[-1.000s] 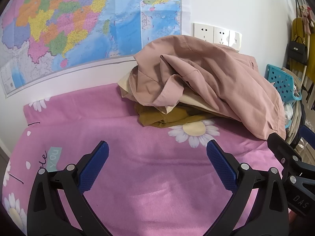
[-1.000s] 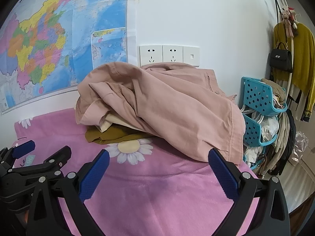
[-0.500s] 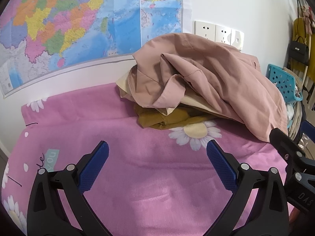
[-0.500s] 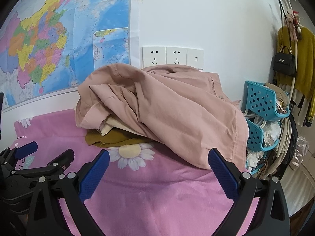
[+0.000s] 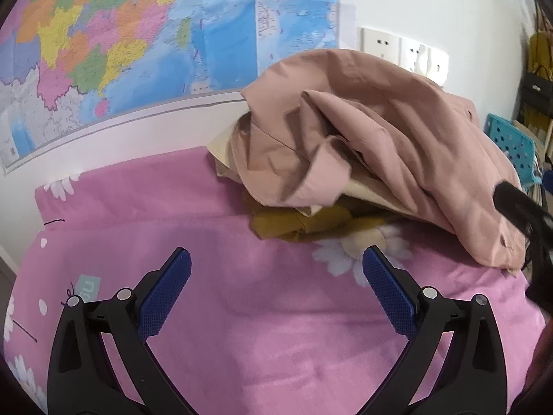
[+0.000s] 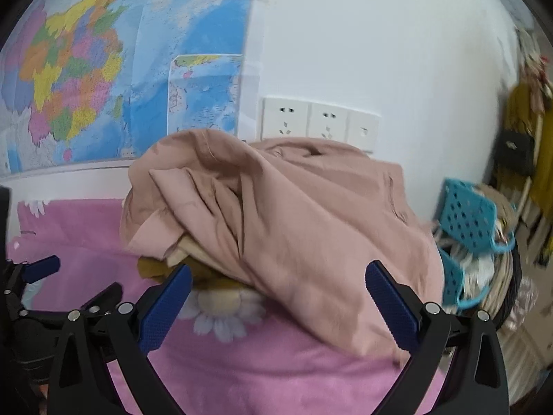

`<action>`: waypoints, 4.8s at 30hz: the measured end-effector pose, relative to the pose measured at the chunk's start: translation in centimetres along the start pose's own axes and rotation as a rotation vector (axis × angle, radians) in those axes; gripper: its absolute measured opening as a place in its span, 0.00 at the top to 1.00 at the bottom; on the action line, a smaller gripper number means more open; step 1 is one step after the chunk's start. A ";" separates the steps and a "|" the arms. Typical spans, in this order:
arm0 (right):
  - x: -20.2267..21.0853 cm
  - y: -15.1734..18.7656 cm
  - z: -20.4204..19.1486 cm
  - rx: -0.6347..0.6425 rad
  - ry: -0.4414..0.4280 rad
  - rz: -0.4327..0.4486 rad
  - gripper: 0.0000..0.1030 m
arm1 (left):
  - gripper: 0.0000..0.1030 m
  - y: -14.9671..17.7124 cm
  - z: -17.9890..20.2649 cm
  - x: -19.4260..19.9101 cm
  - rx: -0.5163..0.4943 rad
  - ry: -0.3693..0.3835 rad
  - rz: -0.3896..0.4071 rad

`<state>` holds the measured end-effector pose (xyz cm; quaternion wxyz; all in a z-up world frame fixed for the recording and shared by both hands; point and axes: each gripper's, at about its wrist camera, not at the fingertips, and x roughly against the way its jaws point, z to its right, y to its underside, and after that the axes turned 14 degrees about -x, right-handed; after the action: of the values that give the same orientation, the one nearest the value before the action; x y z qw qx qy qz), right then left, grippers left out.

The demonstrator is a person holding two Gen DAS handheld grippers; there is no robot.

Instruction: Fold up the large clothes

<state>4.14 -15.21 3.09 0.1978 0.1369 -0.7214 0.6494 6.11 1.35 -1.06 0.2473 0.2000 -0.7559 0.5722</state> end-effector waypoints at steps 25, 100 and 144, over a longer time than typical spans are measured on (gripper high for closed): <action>-12.9 -5.8 -6.5 0.301 -0.082 -0.110 0.98 | 0.05 -0.7 -8.2 -6.5 0.019 -0.088 -0.026; -9.8 -3.4 -16.0 -0.135 -0.757 -0.723 0.93 | 0.86 -1.3 -17.9 13.2 -0.156 0.013 0.062; -8.0 -4.6 -17.5 0.231 -0.435 -0.506 0.05 | 0.21 4.8 -32.0 -5.3 0.218 0.088 -0.286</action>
<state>15.18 1.15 4.81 0.1775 0.4679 -0.6116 0.6129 12.19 33.55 -0.79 0.3358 0.3056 -0.6419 0.6180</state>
